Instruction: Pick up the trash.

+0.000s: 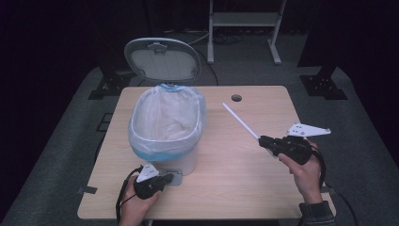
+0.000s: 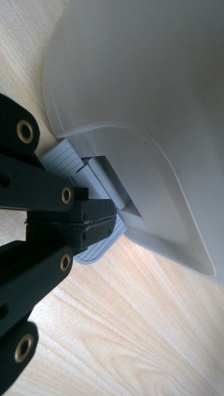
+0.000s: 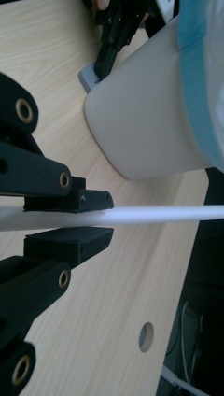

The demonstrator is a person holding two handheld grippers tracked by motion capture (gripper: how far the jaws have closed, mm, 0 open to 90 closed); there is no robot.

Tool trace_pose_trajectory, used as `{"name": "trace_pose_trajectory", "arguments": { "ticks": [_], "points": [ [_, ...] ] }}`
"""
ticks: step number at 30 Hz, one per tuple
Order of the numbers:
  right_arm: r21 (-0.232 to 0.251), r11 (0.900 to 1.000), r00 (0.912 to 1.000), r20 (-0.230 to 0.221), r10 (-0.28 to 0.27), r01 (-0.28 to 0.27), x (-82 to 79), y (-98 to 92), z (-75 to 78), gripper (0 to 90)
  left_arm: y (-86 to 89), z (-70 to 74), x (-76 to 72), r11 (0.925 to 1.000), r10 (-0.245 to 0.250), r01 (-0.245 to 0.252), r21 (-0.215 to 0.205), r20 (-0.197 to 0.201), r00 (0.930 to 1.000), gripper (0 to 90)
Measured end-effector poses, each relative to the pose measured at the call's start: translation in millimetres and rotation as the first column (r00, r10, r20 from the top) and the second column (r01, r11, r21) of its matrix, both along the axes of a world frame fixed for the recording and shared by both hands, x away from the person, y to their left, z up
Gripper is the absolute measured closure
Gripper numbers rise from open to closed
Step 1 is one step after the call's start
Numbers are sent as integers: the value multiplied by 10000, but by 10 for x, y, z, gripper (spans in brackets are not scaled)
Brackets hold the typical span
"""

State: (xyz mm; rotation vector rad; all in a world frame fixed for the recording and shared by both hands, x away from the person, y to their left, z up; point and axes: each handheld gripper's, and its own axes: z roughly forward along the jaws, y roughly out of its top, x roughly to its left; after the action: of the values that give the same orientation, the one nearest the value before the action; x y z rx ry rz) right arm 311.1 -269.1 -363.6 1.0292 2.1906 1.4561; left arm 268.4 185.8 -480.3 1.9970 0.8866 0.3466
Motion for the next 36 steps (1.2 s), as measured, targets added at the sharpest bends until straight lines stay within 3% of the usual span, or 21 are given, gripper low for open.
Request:
{"name": "trace_pose_trajectory", "arguments": {
  "ticks": [15,28,36],
  "points": [
    [465,9959,9957,544,751,-777,-42,-30,317,802,6,3,2,9999,-41,41,94,0,10000,900],
    [760,9834,9825,1006,1567,-1646,-56,2,621,802,2,2,0,10000,-20,20,49,1,10000,900],
    [975,9707,9706,1217,2075,-2197,-44,82,796,802,6,3,1,10000,-34,35,92,-8,10000,900]
  ]
}}
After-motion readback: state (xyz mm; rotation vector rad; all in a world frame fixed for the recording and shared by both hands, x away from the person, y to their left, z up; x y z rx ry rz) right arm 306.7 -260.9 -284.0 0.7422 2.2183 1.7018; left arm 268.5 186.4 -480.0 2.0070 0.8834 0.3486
